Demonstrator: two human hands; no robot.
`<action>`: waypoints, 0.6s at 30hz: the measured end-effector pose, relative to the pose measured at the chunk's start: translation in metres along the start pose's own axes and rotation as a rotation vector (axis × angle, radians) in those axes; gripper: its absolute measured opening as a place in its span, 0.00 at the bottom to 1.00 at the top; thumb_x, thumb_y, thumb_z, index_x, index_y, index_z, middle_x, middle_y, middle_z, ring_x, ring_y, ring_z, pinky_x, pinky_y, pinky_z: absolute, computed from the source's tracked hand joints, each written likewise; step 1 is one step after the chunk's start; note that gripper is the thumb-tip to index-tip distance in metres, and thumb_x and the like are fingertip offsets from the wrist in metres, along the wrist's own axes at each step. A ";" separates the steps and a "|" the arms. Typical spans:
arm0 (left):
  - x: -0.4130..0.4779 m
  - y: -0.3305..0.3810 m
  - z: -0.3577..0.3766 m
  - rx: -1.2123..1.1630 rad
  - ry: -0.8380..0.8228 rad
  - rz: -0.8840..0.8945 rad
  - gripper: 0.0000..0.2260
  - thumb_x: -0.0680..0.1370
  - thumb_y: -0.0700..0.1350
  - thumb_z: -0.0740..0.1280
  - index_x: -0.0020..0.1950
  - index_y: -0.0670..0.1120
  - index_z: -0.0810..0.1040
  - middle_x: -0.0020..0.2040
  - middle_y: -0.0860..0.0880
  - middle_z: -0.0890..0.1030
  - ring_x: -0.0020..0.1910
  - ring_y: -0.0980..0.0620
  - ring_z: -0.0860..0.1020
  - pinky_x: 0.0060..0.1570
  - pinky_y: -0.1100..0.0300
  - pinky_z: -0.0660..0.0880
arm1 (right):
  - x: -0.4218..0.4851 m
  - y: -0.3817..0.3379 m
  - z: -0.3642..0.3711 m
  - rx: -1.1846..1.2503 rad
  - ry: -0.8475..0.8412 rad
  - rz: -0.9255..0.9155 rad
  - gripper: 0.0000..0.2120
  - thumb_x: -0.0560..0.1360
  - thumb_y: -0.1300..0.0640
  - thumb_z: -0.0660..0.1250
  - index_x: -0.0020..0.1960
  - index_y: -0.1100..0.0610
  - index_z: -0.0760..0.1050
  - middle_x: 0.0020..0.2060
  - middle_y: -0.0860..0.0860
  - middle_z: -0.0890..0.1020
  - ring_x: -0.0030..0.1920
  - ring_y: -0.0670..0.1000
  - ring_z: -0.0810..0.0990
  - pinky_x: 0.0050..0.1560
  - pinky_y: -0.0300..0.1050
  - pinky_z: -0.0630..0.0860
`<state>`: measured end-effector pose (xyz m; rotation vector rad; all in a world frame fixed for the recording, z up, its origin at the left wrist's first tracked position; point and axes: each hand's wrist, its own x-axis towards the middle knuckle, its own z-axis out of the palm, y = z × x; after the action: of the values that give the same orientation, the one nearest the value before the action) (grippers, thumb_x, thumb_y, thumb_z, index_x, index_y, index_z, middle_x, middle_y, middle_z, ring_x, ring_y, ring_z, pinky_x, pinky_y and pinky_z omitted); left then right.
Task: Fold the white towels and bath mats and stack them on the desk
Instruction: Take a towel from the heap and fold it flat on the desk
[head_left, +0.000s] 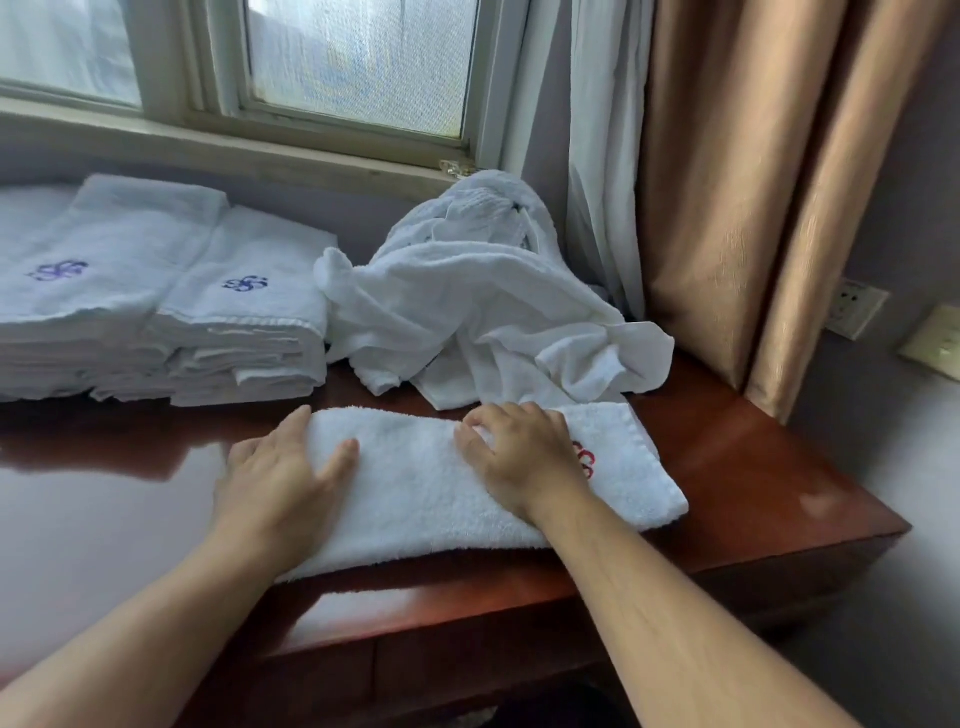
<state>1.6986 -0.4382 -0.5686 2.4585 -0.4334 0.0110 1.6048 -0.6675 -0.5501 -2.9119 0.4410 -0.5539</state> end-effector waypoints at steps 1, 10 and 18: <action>-0.002 0.001 0.000 -0.020 0.012 0.007 0.33 0.79 0.66 0.57 0.80 0.52 0.57 0.76 0.46 0.70 0.75 0.42 0.62 0.72 0.46 0.61 | 0.000 0.001 0.000 0.004 -0.012 0.006 0.20 0.80 0.38 0.50 0.58 0.44 0.77 0.55 0.43 0.81 0.57 0.49 0.73 0.63 0.50 0.64; -0.017 0.010 -0.023 -0.534 -0.062 0.018 0.49 0.66 0.53 0.82 0.79 0.55 0.56 0.67 0.48 0.75 0.60 0.47 0.77 0.59 0.47 0.76 | -0.010 -0.006 -0.010 0.001 -0.089 0.043 0.23 0.80 0.37 0.48 0.65 0.46 0.72 0.60 0.46 0.79 0.62 0.52 0.73 0.64 0.52 0.62; -0.021 0.021 -0.142 -0.418 -0.105 0.517 0.42 0.70 0.45 0.79 0.69 0.76 0.60 0.53 0.61 0.81 0.53 0.61 0.80 0.51 0.66 0.76 | 0.011 -0.083 -0.082 0.403 -0.148 -0.123 0.54 0.58 0.20 0.68 0.78 0.35 0.50 0.67 0.45 0.73 0.69 0.52 0.68 0.72 0.54 0.65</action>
<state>1.6858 -0.3630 -0.4448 1.8902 -0.9982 0.0061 1.6051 -0.5998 -0.4548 -2.5772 0.1133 -0.3849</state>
